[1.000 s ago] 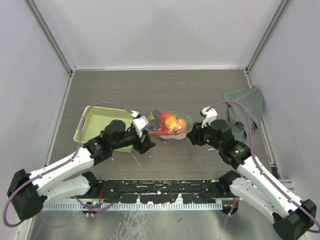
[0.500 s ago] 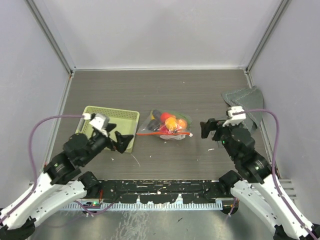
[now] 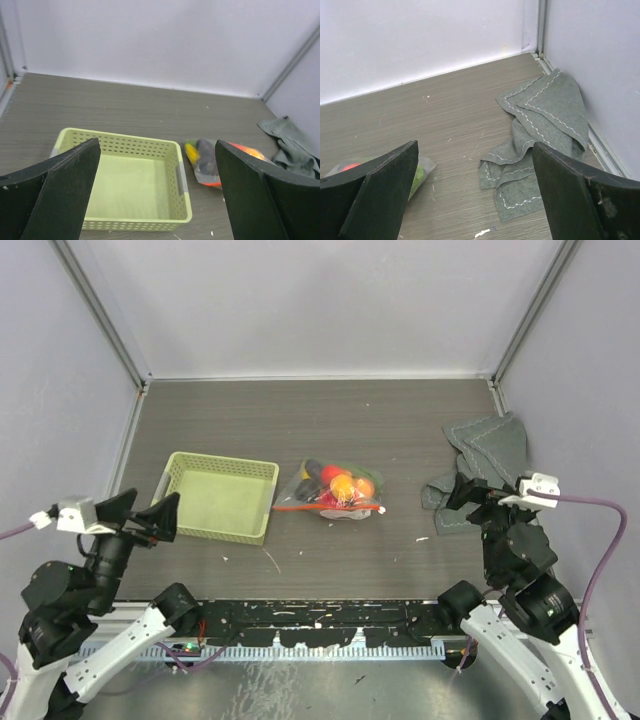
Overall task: Place the food in the zip-top bag and seal the zipper
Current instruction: Reset both arms
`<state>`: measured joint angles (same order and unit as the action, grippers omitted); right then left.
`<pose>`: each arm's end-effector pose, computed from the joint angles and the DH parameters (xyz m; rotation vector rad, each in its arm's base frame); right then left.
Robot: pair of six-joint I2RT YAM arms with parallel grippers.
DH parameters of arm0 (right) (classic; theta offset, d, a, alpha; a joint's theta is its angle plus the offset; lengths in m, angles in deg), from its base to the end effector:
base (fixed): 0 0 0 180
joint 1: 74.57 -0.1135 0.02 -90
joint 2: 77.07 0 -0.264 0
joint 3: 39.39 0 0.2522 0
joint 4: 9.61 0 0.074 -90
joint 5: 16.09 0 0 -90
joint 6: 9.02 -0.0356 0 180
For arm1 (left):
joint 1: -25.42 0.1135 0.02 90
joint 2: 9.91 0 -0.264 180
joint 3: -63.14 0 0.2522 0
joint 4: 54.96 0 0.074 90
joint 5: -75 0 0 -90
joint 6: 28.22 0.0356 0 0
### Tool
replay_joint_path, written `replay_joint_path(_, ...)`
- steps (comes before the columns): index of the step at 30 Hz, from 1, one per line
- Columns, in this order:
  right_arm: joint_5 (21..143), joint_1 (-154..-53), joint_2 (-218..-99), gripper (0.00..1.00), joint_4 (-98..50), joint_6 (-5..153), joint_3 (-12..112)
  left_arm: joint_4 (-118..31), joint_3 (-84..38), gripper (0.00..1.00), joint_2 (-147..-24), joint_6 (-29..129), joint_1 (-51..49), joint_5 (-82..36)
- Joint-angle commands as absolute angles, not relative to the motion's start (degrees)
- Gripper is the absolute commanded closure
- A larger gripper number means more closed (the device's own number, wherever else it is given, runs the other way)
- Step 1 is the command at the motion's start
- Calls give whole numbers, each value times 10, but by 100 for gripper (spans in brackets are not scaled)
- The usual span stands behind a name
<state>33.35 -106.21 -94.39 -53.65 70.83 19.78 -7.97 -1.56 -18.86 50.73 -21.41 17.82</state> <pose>0.0605 0.0101 0.3565 0.2457 1.5809 -0.0029 0.0167 0.0104 0.3789 -0.0270 1.4559 -0.4220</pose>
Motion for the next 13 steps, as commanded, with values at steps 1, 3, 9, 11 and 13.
replay_joint_path(1, 288, -1062, -913, 0, -497, 721, 175, -94, 14, 2, -141, 532, -215, 260)
replay_joint_path(3, 287, -1062, -907, 0, -496, 722, 173, -111, 37, 2, -119, 542, -215, 261)
replay_joint_path(9, 287, -1062, -902, 0, -499, 728, 175, -101, 43, 2, -100, 547, -215, 276)
replay_joint_path(11, 286, -1062, -904, 0, -499, 728, 174, -99, 44, 2, -102, 549, -216, 275)
replay_joint_path(13, 285, -1062, -903, 0, -498, 725, 174, -97, 44, 2, -105, 551, -215, 275)
